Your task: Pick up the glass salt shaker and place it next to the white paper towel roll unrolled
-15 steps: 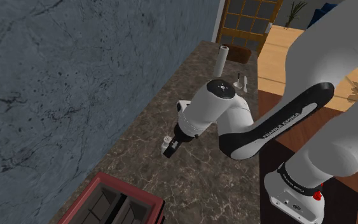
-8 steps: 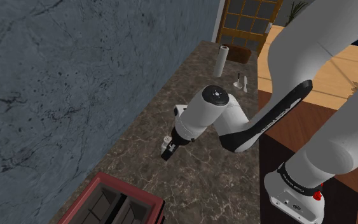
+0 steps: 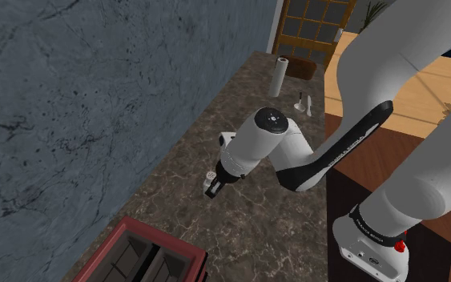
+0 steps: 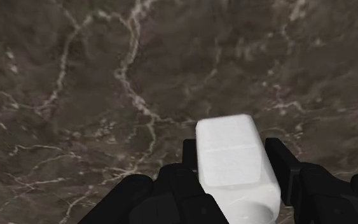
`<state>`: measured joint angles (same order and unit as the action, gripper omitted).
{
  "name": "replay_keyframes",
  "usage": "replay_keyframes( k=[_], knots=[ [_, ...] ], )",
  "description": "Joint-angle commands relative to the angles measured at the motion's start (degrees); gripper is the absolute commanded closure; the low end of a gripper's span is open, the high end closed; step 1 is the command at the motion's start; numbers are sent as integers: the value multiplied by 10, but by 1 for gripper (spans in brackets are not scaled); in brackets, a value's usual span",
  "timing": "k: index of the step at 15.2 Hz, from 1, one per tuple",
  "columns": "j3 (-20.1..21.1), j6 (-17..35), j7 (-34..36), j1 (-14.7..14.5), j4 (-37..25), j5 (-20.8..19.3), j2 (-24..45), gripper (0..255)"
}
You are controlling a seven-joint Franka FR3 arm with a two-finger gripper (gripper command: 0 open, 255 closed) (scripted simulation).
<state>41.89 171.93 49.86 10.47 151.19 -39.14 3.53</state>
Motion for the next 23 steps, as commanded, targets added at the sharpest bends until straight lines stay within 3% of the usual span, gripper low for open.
replay_keyframes(
  k=[1,6,9,11,13,17,23],
  knots=[
    [0,0,0,0,0,0,0,255],
    [0,0,0,0,0,0,0,255],
    [45,-6,-128,17,16,166,-43,255],
    [42,-18,-205,-4,21,266,-69,255],
    [25,-33,-259,-34,21,337,-92,255],
    [-12,-71,-320,-84,17,417,-131,255],
    [-48,-129,-366,-125,4,476,-180,255]
  ],
)
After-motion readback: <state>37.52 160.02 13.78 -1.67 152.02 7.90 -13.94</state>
